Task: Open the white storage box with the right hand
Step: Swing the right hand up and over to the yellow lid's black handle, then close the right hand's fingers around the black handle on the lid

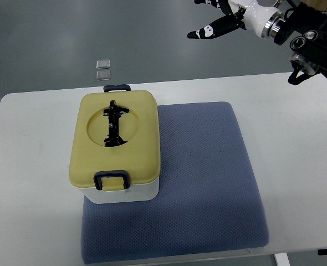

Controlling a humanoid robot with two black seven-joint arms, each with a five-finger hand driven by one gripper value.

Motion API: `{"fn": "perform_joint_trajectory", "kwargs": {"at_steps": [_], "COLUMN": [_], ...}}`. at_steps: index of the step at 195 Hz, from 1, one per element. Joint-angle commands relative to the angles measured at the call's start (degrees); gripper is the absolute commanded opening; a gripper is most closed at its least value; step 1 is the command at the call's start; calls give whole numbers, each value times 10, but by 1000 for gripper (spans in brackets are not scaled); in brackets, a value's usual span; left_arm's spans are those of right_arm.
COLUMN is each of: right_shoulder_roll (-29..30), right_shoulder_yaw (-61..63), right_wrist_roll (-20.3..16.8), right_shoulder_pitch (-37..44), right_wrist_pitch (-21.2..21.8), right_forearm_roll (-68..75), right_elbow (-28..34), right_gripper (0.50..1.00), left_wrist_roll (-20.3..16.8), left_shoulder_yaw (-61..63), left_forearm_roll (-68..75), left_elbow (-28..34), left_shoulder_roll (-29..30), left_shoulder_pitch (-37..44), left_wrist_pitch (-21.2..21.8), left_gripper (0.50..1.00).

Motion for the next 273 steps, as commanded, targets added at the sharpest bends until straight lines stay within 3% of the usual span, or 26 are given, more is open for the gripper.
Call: {"fn": "perform_joint_trajectory", "kwargs": {"at_steps": [1, 46, 77, 125, 179, 204, 227, 273], "right_shoulder_roll": [-4, 13, 73, 150, 172, 169, 163, 162], "right_shoulder_yaw": [-33, -105, -115, -126, -152, -152, -152, -152], "right_wrist_roll": [2, 20, 21, 15, 9, 1, -1, -1], "right_shoulder_pitch": [43, 142, 183, 209, 173, 175, 180, 201], "right_wrist_pitch": [0, 26, 81, 112, 104, 102, 97, 106], "right_forearm_roll": [-76, -181, -223, -292, -360, -366, -366, -376], "right_elbow": [51, 112, 114, 113, 112, 107, 108, 131], "right_gripper": [932, 930, 932, 930, 919, 913, 874, 872], "left_wrist_roll": [0, 0, 0, 0, 0, 0, 0, 0], "left_shoulder_yaw": [0, 0, 0, 0, 0, 0, 0, 0], "left_forearm_roll": [0, 0, 0, 0, 0, 0, 0, 0], "left_elbow": [0, 0, 0, 0, 0, 0, 0, 0], "left_shoulder_roll": [0, 0, 0, 0, 0, 0, 0, 0], "left_shoulder_pitch": [0, 0, 0, 0, 0, 0, 0, 0], "left_wrist_pitch": [0, 0, 0, 0, 0, 0, 0, 0], "left_gripper": [1000, 1000, 1000, 1000, 1000, 1000, 1000, 1000]}}
